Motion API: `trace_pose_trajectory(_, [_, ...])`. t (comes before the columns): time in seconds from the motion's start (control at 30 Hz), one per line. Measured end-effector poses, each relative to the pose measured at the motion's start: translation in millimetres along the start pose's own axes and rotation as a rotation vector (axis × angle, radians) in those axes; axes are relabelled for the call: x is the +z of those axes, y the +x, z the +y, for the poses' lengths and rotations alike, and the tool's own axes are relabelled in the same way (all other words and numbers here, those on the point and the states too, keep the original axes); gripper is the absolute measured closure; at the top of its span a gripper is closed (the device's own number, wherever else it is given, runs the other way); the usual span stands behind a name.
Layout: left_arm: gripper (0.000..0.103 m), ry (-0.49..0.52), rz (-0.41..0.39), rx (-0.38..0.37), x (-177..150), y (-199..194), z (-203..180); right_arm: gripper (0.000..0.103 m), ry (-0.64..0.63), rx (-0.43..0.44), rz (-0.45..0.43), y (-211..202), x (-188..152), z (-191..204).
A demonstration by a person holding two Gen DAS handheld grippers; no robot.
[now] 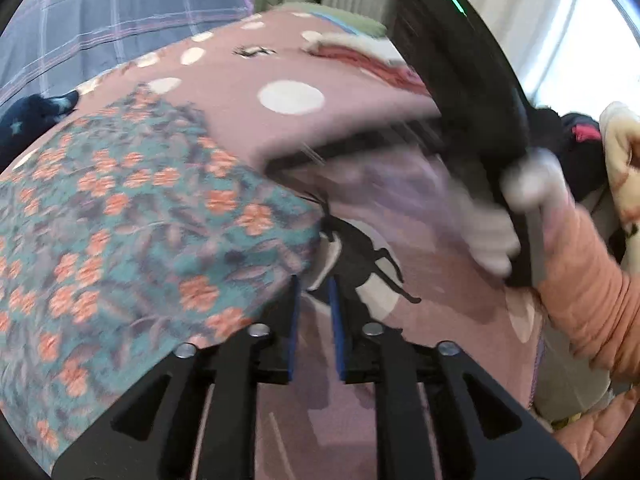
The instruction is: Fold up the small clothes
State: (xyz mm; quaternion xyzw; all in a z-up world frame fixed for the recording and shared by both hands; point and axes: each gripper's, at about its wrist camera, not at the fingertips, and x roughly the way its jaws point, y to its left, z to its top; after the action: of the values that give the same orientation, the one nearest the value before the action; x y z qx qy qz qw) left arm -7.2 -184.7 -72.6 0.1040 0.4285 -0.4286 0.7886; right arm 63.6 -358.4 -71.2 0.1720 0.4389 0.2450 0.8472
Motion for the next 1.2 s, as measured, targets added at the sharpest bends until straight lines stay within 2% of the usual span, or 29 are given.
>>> trace_pose_trajectory(0.03, [0.072,-0.005,-0.013,0.02,-3,-7,3,0.075,0.006,0.011,0.007,-2,-8,-1])
trace_pose_trajectory(0.1, [0.064,0.004,-0.023,0.09,-2,-12,17,0.072,0.011,0.043,0.009,-5,-22,-2])
trace_pose_trajectory(0.2, [0.063,-0.008,-0.015,0.182,-9,-19,30,0.072,0.033,0.063,0.017,2,-25,2])
trace_pose_trajectory(0.27, [0.063,-0.061,-0.009,0.204,-12,-19,47,0.072,0.013,0.09,0.028,5,-23,19])
trace_pose_trajectory(0.3, [0.063,-0.083,-0.011,0.199,-16,-22,48,0.069,-0.019,0.112,0.034,7,-22,32])
trace_pose_trajectory(0.33, [0.063,-0.105,-0.014,0.195,-17,-20,55,0.058,-0.061,0.105,0.038,9,-23,45])
trace_pose_trajectory(0.37, [0.063,-0.121,-0.021,0.188,-20,-22,57,0.055,-0.125,0.043,0.04,10,-25,60])
trace_pose_trajectory(0.43, [0.063,-0.128,-0.028,0.181,-20,-23,61,0.055,-0.198,-0.081,0.067,16,-30,75])
trace_pose_trajectory(0.47, [0.062,-0.127,-0.03,0.18,-22,-24,61,0.056,-0.201,-0.117,0.073,18,-32,74])
trace_pose_trajectory(0.5, [0.062,-0.125,-0.032,0.178,-23,-25,61,0.062,-0.193,-0.126,0.075,18,-35,71])
trace_pose_trajectory(0.53, [0.062,-0.125,-0.034,0.177,-24,-26,60,0.081,-0.179,-0.131,0.071,16,-38,68])
trace_pose_trajectory(0.57, [0.062,-0.127,-0.035,0.175,-25,-27,58,0.093,-0.158,-0.147,0.052,12,-40,63])
trace_pose_trajectory(0.6, [0.062,-0.13,-0.036,0.167,-22,-24,61,0.094,-0.128,-0.16,0.037,7,-41,56])
trace_pose_trajectory(0.67, [0.062,-0.131,-0.04,0.159,-23,-26,61,0.095,-0.012,-0.112,0.005,-8,-41,40])
trace_pose_trajectory(0.73, [0.062,-0.132,-0.04,0.156,-20,-22,64,0.096,0.058,-0.127,0.008,-15,-47,27])
trace_pose_trajectory(0.8, [0.062,-0.132,-0.041,0.158,-22,-23,66,0.096,0.05,-0.197,0.022,-11,-55,25])
trace_pose_trajectory(0.9, [0.062,-0.146,-0.061,0.151,-30,-37,66,0.095,0.031,-0.25,0.005,-21,-61,34])
trace_pose_trajectory(0.97, [0.062,-0.173,-0.089,0.142,-37,-51,72,0.089,-0.017,-0.334,-0.039,-32,-61,46])
trace_pose_trajectory(1.0, [0.062,-0.197,-0.112,0.143,-42,-62,77,0.081,-0.039,-0.352,-0.062,-37,-60,52])
trace_pose_trajectory(1.03, [0.062,-0.218,-0.127,0.149,-47,-69,82,0.077,-0.062,-0.343,-0.09,-42,-59,59])
trace_pose_trajectory(1.1, [0.062,-0.274,-0.163,0.186,-59,-90,97,0.077,-0.087,-0.3,-0.118,-43,-58,70])
trace_pose_trajectory(1.2, [0.062,-0.353,-0.217,0.273,-80,-128,123,0.076,-0.111,-0.236,-0.095,-27,-57,86])
